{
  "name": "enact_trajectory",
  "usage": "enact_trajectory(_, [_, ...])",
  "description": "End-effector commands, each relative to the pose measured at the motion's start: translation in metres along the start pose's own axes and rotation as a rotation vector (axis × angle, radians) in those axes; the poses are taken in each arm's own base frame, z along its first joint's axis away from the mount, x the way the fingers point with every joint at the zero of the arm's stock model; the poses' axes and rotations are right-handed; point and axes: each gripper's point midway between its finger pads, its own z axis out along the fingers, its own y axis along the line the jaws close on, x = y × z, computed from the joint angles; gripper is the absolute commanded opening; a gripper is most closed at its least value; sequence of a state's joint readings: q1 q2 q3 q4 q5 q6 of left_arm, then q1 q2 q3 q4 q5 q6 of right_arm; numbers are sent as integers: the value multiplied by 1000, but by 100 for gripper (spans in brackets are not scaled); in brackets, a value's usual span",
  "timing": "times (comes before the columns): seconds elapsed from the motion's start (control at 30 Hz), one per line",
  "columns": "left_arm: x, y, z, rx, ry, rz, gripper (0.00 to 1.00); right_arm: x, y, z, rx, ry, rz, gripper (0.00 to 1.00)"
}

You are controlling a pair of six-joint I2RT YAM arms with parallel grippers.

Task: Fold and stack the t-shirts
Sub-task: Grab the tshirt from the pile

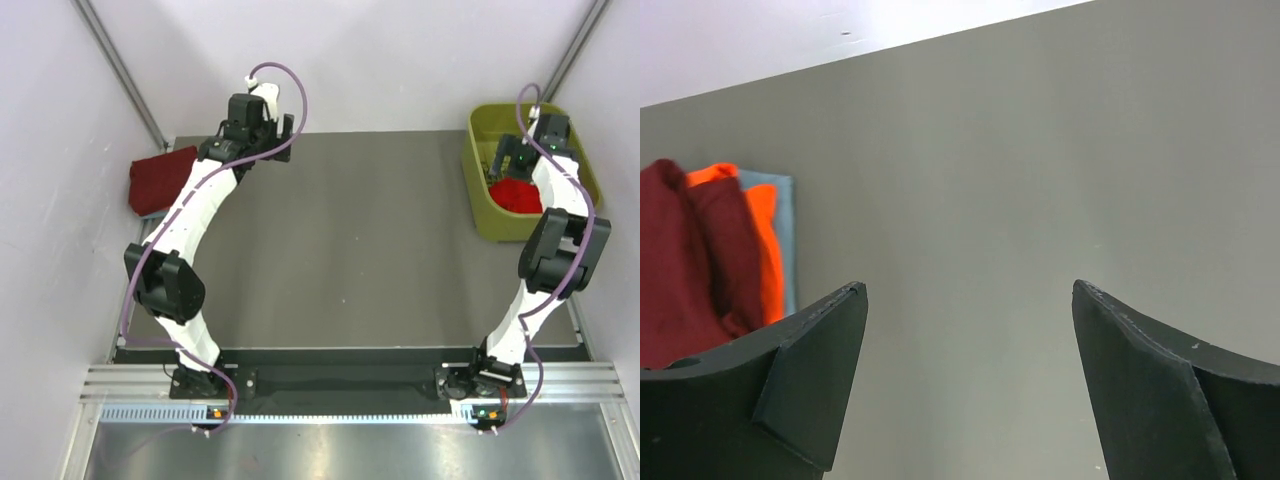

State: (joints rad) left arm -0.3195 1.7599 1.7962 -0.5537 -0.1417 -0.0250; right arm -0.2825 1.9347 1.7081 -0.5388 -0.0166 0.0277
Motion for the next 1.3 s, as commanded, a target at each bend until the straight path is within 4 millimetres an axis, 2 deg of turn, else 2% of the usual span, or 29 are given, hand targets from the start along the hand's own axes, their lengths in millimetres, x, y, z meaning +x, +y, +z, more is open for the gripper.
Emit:
enact_trajectory(0.0, [-18, -14, -6, 66, -37, -43, 87, 29, 4, -1, -71, 75, 42, 98])
enact_trajectory(0.03, [-14, -15, -3, 70, -26, -47, 87, 42, 0, 4, -63, 105, 42, 97])
enact_trajectory(0.1, [-11, -14, 0, 62, -19, -51, 87, 54, -13, 13, -30, 135, 32, 98])
enact_trajectory(0.2, [-9, -12, 4, 50, -17, -39, 87, 65, -30, 24, 3, 168, 2, 97])
enact_trajectory(0.23, [-9, -11, 6, 44, -16, -31, 87, 63, -36, 26, 16, 167, 2, 95])
enact_trajectory(0.27, [-9, -9, 7, 35, -16, -29, 87, 69, -41, 33, 22, 186, 1, 82])
enact_trajectory(0.37, [-10, -9, 12, 33, -15, -26, 87, 62, -52, 38, 57, 171, -15, 53])
enact_trajectory(0.4, [-14, -10, 12, 35, -22, -28, 87, 62, -54, 41, 61, 172, -25, 31])
enact_trajectory(0.47, [-14, -11, 16, 41, -19, -32, 87, 54, -55, 41, 70, 148, -30, 13])
enact_trajectory(0.5, [-15, -12, 16, 45, -23, -34, 86, 48, -55, 39, 71, 134, -23, 0])
enact_trajectory(0.6, [-15, -12, 18, 41, -23, -36, 87, 21, -47, 24, 41, 62, -4, 0])
enact_trajectory(0.67, [-15, -11, 18, 35, -23, -39, 87, -9, -40, 8, 16, -17, 5, 0])
enact_trajectory(0.77, [-16, -12, 19, 40, -29, -44, 87, -71, -23, -46, -52, -190, 47, 0])
enact_trajectory(0.8, [-15, -13, 20, 43, -25, -44, 87, -84, -17, -59, -77, -229, 58, 0])
enact_trajectory(0.87, [-15, -15, 22, 52, -24, -53, 86, -116, -2, -97, -141, -328, 47, 0])
enact_trajectory(0.97, [-13, -20, 26, 70, -13, -74, 86, -138, 12, -132, -210, -401, 44, 0])
enact_trajectory(1.03, [-11, -23, 27, 85, -4, -87, 86, -146, 19, -147, -246, -429, 63, 0])
enact_trajectory(1.13, [-9, -25, 28, 96, 1, -88, 85, -162, 41, -181, -353, -500, 44, 0])
enact_trajectory(1.27, [-3, -14, 28, 71, 15, -111, 84, -181, 92, -243, -594, -610, -92, 0])
